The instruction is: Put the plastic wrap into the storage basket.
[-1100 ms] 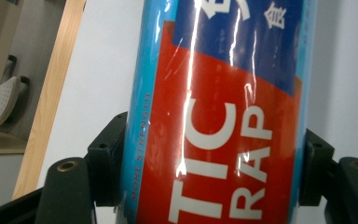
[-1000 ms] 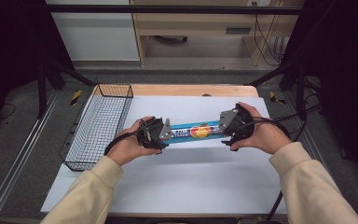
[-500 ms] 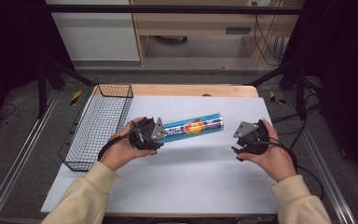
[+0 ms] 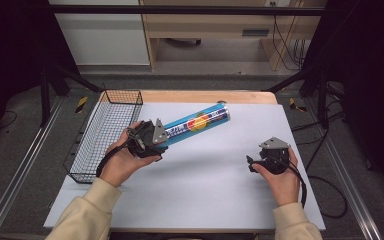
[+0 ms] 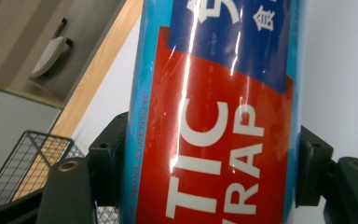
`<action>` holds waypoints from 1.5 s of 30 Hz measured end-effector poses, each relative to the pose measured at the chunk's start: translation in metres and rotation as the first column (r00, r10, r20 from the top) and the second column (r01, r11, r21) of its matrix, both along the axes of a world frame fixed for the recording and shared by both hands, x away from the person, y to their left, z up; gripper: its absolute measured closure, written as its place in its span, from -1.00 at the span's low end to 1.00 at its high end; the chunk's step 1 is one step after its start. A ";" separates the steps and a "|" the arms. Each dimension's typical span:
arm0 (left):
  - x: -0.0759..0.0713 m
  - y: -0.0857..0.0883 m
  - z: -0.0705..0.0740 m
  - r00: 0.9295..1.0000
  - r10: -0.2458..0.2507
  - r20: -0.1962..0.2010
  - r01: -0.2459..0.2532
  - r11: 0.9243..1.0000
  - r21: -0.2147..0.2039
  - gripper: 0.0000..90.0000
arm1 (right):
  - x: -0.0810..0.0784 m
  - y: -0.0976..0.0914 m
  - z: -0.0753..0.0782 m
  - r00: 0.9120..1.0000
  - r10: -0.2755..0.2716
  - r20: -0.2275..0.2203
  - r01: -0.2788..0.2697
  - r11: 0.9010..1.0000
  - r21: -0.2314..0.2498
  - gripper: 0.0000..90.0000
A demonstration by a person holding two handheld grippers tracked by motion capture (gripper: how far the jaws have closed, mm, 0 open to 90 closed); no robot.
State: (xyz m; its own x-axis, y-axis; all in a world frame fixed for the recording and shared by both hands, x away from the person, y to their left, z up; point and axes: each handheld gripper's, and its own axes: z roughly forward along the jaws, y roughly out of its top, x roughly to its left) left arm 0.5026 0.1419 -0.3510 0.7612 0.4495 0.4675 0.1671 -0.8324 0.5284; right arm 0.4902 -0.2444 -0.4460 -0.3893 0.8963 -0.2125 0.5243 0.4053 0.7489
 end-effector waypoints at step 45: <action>0.014 0.059 0.038 0.836 0.549 -0.016 -0.547 0.835 0.059 -0.32 | -0.009 -0.004 -0.004 0.999 -0.010 0.031 0.008 0.997 0.074 -0.68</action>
